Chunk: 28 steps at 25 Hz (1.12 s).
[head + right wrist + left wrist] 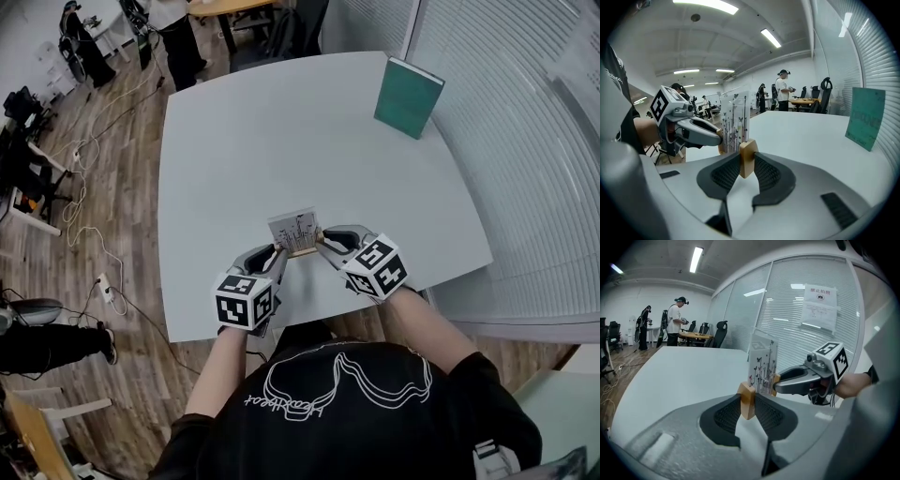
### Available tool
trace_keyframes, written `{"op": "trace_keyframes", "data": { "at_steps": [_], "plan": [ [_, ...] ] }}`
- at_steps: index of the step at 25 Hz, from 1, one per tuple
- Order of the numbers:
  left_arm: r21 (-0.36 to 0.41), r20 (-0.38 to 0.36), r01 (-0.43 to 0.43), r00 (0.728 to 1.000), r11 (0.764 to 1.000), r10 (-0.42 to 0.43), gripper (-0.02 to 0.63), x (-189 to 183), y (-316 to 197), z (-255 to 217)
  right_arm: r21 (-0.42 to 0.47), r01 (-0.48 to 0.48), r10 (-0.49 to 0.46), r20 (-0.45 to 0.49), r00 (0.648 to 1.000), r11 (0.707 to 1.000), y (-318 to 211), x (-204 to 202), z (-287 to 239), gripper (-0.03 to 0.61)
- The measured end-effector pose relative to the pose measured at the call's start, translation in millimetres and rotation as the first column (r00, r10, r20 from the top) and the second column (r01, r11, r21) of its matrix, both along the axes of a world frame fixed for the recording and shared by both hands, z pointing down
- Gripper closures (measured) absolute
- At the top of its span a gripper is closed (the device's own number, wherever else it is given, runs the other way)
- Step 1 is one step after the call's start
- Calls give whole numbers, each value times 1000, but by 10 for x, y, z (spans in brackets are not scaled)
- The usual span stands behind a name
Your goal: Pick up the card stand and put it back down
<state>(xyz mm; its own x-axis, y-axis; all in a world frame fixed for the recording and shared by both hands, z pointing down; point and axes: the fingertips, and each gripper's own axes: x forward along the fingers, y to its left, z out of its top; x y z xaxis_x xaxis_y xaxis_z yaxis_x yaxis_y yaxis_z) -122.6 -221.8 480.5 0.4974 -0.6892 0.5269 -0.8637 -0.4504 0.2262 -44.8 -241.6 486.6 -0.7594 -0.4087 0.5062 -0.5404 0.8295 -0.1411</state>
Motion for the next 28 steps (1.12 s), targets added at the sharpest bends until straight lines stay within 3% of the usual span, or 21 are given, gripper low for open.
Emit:
{"op": "trace_keyframes", "data": {
  "at_steps": [10, 15, 28],
  "plan": [
    [-28, 46, -26, 999, 999, 27, 515, 19, -435, 529, -72, -12, 12, 2, 1000, 997, -441, 16, 561, 480],
    [-69, 31, -24, 999, 997, 26, 517, 28, -542, 745, -77, -17, 14, -29, 999, 997, -529, 30, 748, 480],
    [-119, 74, -18, 997, 993, 27, 517, 19, -616, 1093, -106, -36, 30, -66, 997, 994, -593, 18, 1075, 482]
  ]
}}
